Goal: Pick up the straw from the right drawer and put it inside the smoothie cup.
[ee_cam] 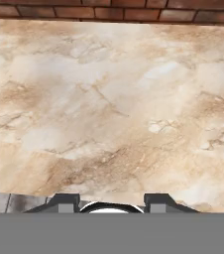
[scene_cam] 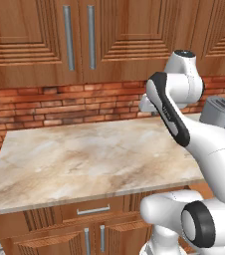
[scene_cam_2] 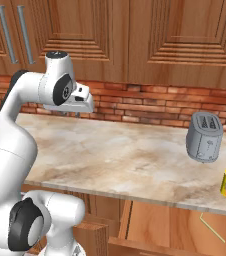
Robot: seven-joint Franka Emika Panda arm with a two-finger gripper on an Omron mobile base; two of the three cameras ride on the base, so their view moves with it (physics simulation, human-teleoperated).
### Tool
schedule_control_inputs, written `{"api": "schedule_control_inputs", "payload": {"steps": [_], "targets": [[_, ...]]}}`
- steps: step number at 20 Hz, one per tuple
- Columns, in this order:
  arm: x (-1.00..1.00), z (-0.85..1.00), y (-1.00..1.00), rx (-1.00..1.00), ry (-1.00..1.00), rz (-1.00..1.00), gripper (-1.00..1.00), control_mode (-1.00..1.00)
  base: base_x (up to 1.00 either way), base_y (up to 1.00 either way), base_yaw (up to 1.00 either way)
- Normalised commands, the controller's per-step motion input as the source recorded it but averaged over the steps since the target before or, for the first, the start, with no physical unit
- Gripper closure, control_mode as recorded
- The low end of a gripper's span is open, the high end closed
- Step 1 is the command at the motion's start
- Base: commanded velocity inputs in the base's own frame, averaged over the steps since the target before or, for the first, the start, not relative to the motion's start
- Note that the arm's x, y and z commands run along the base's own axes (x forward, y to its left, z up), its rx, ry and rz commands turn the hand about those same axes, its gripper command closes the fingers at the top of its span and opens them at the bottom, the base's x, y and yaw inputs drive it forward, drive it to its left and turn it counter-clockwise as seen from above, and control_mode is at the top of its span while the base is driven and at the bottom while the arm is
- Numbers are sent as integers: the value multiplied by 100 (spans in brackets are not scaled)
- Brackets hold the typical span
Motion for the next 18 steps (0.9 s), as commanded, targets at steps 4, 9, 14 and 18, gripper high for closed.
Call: {"api": "schedule_control_inputs", "payload": {"steps": [4,9,14,18], "targets": [[-12,0,0,0,-6,0,-100,-100,0,0,0],[-22,-29,-4,0,0,-1,-100,-100,0,0,0],[-66,-40,-77,11,-3,-12,-100,-100,0,0,0],[-82,-10,-100,25,-4,-21,-100,-100,0,0,0]]}}
